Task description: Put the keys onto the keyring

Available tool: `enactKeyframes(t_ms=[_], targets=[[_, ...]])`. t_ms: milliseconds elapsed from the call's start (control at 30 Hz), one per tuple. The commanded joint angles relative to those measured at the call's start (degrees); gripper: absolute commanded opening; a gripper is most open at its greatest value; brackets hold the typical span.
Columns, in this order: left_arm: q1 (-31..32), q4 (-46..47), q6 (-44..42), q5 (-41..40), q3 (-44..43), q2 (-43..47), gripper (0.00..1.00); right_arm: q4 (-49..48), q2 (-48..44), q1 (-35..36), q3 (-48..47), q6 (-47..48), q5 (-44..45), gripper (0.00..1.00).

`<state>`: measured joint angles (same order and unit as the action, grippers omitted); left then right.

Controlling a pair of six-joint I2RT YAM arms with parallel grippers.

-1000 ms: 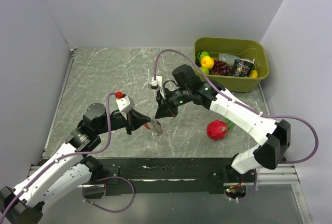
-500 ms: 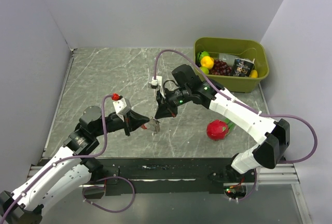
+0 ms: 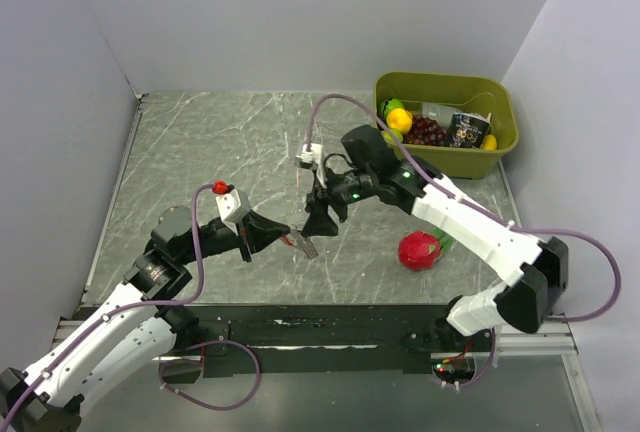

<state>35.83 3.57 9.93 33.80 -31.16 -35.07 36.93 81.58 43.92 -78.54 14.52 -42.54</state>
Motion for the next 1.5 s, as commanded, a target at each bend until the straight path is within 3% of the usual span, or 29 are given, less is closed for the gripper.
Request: enactKeyframes(t_ms=[0, 200, 433, 633, 1167, 1467], targets=[[0.11, 4.42, -0.79, 2.49, -0.66, 0.79, 0.01, -7.03, -8.36, -2.95, 3.39, -0.29, -2.96, 0.77], [0.03, 8.55, -1.23, 5.75, 0.22, 1.40, 0.01, -12.49, -12.85, -4.81, 6.30, -1.86, -14.38, 0.78], [0.11, 14.44, -0.18, 8.03, 0.31, 1.15, 0.01, -21.72, -13.03, -4.72, 8.66, -8.36, -24.86, 0.70], [0.11, 16.38, 0.26, 9.18, -1.10, -0.26, 0.01, -23.21, -11.27, -4.46, 9.20, -10.12, -26.10, 0.62], [0.29, 17.08, 1.67, 9.00, -3.47, -2.28, 0.01, -32.97, -9.86, -3.32, 13.24, -17.86, -23.37, 0.59], [0.46, 17.25, 2.11, 8.12, -3.56, -2.20, 0.01, -35.96, -8.72, -3.23, 14.82, -20.68, -23.64, 0.39]])
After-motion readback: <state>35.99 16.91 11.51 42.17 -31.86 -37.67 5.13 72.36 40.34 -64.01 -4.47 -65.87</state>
